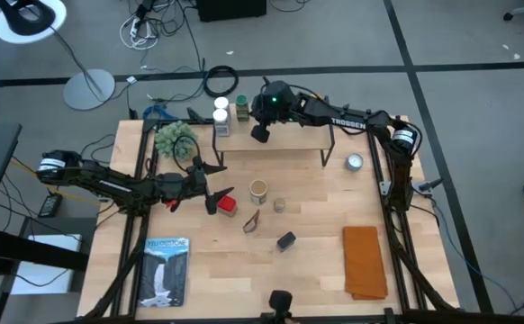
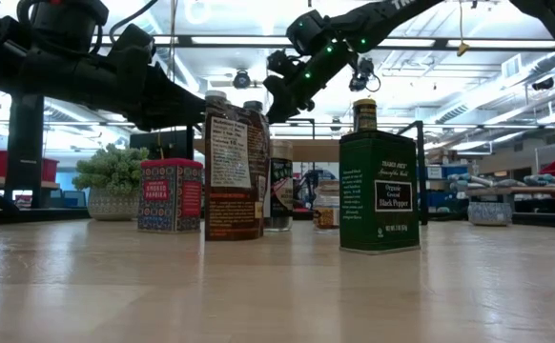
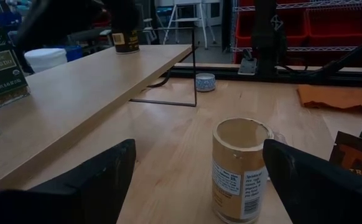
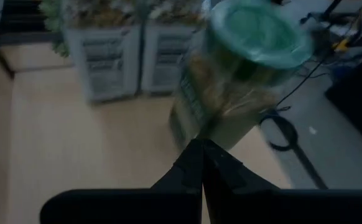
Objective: Shelf spices
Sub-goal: Put the green seasoning bottle on the shelf
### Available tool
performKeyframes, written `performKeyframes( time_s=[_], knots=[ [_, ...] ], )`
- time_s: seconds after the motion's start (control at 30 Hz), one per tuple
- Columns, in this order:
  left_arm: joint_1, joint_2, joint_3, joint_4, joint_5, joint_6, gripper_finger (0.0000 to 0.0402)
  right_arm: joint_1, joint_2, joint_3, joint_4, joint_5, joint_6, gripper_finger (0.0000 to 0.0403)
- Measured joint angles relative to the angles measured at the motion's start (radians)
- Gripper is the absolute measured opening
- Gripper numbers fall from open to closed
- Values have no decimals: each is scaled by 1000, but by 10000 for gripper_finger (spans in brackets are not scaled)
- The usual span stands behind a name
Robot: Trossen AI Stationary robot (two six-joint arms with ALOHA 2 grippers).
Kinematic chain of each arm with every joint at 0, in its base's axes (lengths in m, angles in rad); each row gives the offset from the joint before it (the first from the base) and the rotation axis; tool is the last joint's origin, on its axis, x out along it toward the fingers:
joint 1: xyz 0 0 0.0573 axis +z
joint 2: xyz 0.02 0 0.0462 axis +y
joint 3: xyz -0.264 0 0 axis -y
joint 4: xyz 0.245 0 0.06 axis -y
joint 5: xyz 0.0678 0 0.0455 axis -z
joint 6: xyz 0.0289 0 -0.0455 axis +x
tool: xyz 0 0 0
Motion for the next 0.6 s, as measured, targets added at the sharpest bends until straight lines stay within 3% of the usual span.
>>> performKeyframes(
  time_s=[0.2, 0.4, 0.6],
  knots=[
    [0, 0, 0, 0, 0, 0, 357, 21, -20, 0, -184, 13, 39, 0],
    [0, 0, 0, 0, 0, 0, 357, 69, -118, -20, -363, 60, 64, 0],
    [0, 0, 0, -2, 0, 0, 357, 149, -359, -239, -339, 127, 157, 0]
  ],
)
